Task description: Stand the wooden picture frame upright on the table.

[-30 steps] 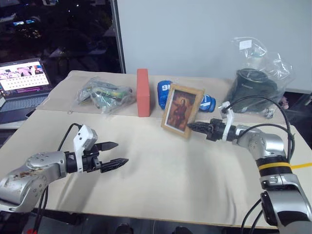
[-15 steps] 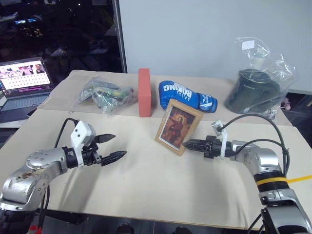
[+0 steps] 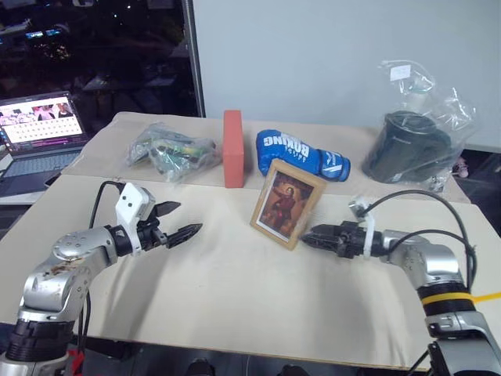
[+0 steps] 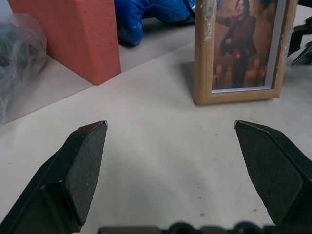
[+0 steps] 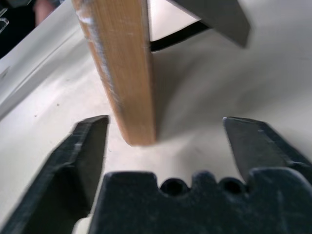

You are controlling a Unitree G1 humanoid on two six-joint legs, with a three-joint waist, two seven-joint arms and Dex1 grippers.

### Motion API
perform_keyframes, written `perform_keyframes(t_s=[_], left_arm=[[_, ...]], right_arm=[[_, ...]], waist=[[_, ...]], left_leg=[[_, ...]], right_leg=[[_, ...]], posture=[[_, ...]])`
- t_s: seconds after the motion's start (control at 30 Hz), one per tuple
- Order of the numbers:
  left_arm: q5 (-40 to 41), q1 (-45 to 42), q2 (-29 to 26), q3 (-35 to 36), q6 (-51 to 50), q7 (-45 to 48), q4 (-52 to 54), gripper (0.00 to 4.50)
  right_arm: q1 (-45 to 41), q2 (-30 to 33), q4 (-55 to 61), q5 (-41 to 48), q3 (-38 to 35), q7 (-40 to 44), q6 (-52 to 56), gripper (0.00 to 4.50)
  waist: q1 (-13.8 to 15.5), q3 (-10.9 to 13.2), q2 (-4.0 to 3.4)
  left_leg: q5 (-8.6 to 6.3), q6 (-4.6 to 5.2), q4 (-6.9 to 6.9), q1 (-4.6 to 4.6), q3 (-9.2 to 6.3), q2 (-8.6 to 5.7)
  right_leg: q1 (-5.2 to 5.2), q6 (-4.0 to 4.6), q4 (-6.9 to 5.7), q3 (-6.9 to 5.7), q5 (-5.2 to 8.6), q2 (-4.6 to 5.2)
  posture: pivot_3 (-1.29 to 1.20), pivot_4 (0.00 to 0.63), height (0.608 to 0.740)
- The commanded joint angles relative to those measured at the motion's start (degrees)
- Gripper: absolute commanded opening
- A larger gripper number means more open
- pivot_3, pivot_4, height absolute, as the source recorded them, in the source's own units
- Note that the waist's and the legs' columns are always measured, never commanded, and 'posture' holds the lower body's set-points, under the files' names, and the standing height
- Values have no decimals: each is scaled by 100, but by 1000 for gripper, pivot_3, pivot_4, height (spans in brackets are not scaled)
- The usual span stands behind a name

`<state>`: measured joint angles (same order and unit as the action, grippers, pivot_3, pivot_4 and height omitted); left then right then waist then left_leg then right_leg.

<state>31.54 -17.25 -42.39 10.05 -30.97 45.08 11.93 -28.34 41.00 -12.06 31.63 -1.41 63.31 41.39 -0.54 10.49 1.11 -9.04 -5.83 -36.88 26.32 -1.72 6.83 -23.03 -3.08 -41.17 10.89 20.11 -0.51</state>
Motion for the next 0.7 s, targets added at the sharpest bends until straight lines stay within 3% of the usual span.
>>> perform_keyframes(t_s=[0.03,0.2,0.33,0.47,0.7], left_arm=[[-203,56,38,70,331,25,-142,4500],[-974,194,36,-133,941,-203,-565,4500],[-1260,235,239,-53,1156,-588,-685,4500],[-1308,267,595,50,1052,-1025,-662,4500],[-1122,114,1160,138,641,-1473,-872,4500]], right_arm=[[710,838,1159,249,-166,940,5,4413],[1405,1324,1507,305,-976,822,-241,4413],[1406,523,1462,251,-1960,-558,-759,4413],[1669,-65,1672,-169,-2365,-1896,-1060,4413],[1891,-558,1969,-293,-2239,-2705,-1030,4413]], waist=[[-6,1,-1],[-63,0,-1],[-137,2,4],[-156,1,6],[-173,1,5]], left_leg=[[-1,1,1,-1,0,0],[1,1,-4,-3,0,0],[25,28,-4,-16,0,0],[42,25,-5,-16,-3,-1],[43,25,-4,-15,-3,-1]], right_leg=[[0,0,1,0,0,0],[4,-2,6,0,-1,1],[16,-33,5,0,-4,1],[26,-53,9,-1,-15,1],[25,-45,7,-1,-22,1]], posture=[[0,150,686],[0,150,686],[0,150,686],[0,150,686],[0,150,686]])
